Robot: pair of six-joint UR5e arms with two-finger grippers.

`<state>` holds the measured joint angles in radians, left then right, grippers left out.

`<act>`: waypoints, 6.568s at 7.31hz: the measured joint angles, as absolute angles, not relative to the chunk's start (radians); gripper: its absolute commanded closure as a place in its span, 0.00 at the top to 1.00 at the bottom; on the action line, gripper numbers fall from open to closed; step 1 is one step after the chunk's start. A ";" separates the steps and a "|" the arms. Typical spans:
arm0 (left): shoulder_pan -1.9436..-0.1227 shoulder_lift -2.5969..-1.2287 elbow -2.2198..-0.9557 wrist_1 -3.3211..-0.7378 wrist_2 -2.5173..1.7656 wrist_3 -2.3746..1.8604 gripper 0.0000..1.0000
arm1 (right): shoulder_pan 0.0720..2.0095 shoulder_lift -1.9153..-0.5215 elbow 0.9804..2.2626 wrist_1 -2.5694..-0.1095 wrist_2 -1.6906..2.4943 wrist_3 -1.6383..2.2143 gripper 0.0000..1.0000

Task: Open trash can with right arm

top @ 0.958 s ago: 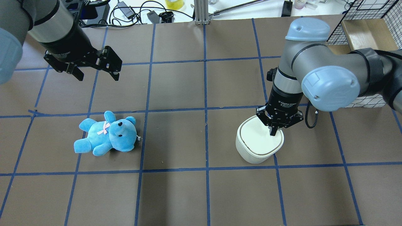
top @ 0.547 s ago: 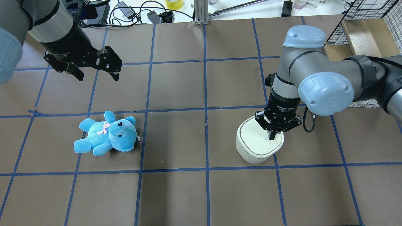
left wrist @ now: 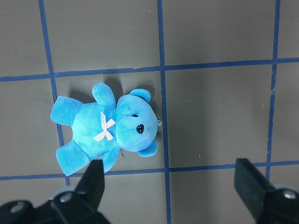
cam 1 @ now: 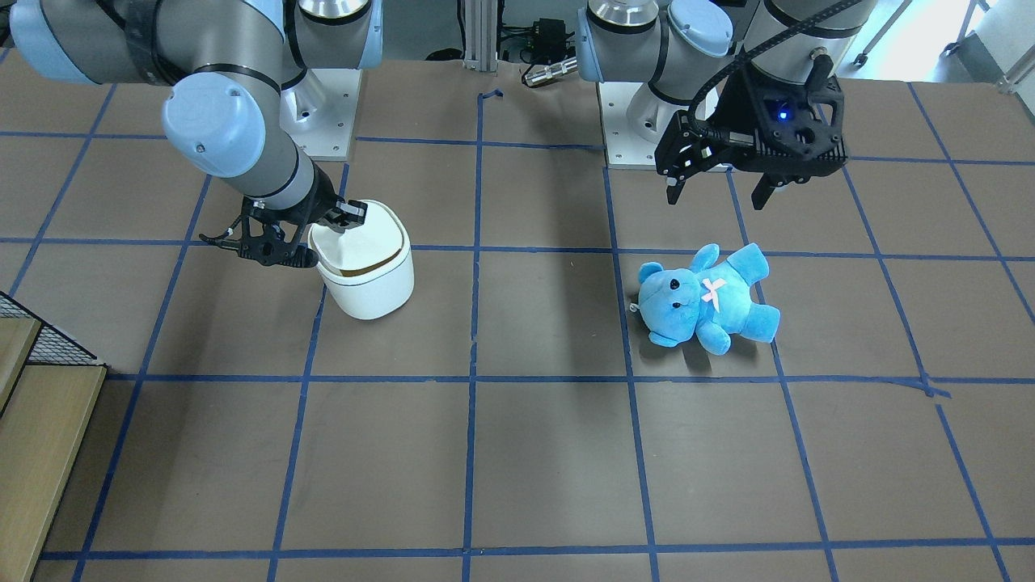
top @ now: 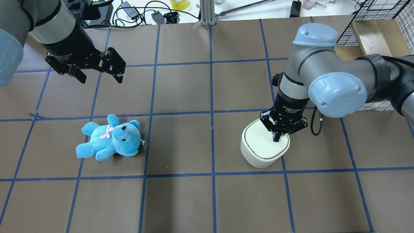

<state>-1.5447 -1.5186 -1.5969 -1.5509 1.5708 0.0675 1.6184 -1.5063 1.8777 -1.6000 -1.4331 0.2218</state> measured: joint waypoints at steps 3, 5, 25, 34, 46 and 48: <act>-1.545 -1.519 -1.597 -1.551 1.570 0.067 1.00 | 1.618 -1.518 1.705 -1.416 -1.368 0.225 0.00; -1.545 -1.518 -1.597 -1.551 1.570 0.067 1.00 | 1.617 -1.521 1.573 -1.350 -1.371 0.226 0.00; -1.545 -1.519 -1.597 -1.551 1.571 0.067 1.00 | 1.527 -1.521 1.439 -1.497 -1.485 -0.167 1.00; -1.545 -1.519 -1.597 -1.551 1.571 0.068 1.00 | 1.563 -1.530 1.445 -1.407 -1.557 -0.147 1.00; -1.545 -1.519 -1.597 -1.551 1.571 0.067 1.00 | 1.562 -1.528 1.437 -1.362 -1.566 -0.067 1.00; -1.545 -1.519 -1.597 -1.551 1.571 0.067 1.00 | 1.563 -1.528 1.437 -1.362 -1.566 -0.067 1.00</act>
